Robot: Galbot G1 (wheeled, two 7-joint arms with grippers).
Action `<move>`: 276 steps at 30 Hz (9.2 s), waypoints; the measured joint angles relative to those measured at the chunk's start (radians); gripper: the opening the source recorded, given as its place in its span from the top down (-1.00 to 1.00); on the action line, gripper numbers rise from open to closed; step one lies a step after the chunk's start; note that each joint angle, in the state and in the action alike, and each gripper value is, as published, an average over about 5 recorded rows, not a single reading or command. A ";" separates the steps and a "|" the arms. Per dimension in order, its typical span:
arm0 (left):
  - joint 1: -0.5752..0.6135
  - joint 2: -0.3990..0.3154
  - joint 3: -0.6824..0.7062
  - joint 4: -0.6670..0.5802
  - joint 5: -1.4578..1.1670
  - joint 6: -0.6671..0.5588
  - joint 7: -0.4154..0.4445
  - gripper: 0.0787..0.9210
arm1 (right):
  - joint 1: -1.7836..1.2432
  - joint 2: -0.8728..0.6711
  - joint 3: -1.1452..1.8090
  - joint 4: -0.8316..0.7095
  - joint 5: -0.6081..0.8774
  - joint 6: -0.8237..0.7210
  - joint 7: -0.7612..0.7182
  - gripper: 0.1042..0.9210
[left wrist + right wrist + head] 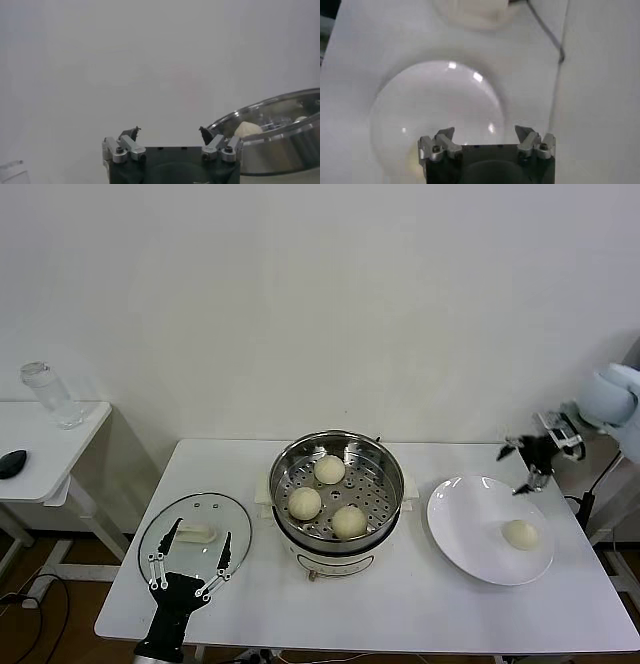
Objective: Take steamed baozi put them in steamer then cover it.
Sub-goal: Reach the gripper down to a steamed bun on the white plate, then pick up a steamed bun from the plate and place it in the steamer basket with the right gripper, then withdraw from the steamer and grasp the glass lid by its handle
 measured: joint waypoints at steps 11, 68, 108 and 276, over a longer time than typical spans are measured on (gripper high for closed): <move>0.005 -0.006 -0.009 -0.003 0.000 0.001 -0.001 -0.77 | -0.187 0.011 0.099 -0.090 -0.062 -0.021 0.035 -0.76; -0.009 -0.001 -0.005 0.003 0.001 0.022 -0.011 -0.77 | 0.257 0.180 -0.160 0.026 0.194 -0.086 -0.105 -0.34; -0.024 -0.006 -0.009 0.004 0.000 0.020 -0.017 -0.77 | 0.337 0.586 -0.428 0.104 0.251 -0.195 -0.056 -0.36; -0.529 0.025 0.004 0.780 1.003 0.205 -0.141 0.71 | -1.668 0.713 1.554 0.593 0.117 0.389 1.348 -0.76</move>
